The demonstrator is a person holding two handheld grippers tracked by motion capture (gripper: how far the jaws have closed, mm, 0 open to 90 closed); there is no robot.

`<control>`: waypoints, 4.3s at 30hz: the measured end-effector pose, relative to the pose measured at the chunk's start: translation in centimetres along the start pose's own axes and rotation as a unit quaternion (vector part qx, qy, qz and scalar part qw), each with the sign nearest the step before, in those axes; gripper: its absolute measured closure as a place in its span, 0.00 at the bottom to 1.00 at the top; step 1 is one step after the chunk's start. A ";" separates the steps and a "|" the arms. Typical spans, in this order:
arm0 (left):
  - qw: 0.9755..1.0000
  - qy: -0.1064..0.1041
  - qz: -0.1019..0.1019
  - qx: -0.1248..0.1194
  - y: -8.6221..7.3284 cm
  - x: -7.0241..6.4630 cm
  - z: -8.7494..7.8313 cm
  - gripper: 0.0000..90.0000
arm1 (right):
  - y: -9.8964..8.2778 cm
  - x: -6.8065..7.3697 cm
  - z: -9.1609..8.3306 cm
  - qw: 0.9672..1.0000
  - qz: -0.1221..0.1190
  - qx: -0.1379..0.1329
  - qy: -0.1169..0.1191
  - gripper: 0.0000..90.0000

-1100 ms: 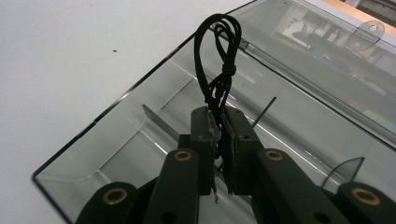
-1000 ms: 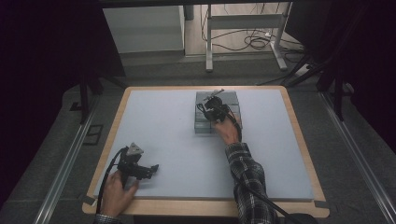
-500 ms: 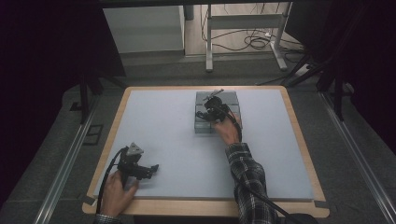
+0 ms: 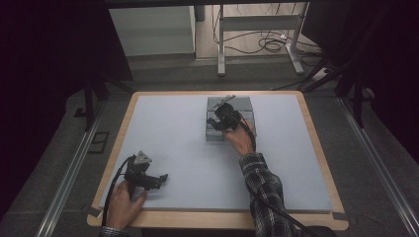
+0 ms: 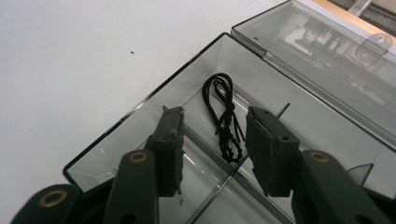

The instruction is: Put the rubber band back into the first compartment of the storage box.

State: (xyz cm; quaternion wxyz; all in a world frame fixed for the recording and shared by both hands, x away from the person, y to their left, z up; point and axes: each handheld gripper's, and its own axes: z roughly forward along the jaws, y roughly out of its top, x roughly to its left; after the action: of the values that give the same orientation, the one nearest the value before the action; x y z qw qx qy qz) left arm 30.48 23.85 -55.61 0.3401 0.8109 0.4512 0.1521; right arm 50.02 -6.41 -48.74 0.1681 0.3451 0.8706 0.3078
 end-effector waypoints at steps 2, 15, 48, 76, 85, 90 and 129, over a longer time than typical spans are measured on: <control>1.000 0.000 0.000 0.000 0.0 0.0 0.0 0.00 | 0.0 0.0 -0.3 1.000 -0.001 -0.004 0.003 0.55; 1.000 0.000 0.000 0.000 0.0 0.0 0.0 0.00 | -0.3 0.2 -1.1 1.000 -0.001 -0.008 0.019 0.47; 1.000 0.000 0.000 0.000 0.0 0.0 0.0 0.00 | -1.4 1.2 -2.8 0.999 -0.008 0.000 0.052 0.29; 1.000 0.000 -0.001 -0.001 0.0 0.0 0.0 0.00 | -4.1 1.2 -5.3 0.999 0.000 0.004 0.054 0.26; 1.000 0.000 -0.001 -0.001 0.0 0.0 0.0 0.00 | -5.1 1.2 -6.0 0.998 0.005 0.008 0.057 0.25; 1.000 0.000 0.000 -0.001 0.0 0.0 0.0 0.00 | -5.7 1.4 -6.3 0.998 0.005 0.012 0.060 0.24; 1.000 0.000 0.000 0.000 0.0 0.0 0.0 0.00 | -10.3 0.9 -9.6 0.998 0.002 0.028 0.063 0.12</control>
State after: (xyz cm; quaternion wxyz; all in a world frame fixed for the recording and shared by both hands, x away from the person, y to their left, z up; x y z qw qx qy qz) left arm 30.47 23.84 -55.61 0.3406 0.8106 0.4515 0.1519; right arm 39.41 -15.65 -48.32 0.1023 0.3309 0.8873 0.3046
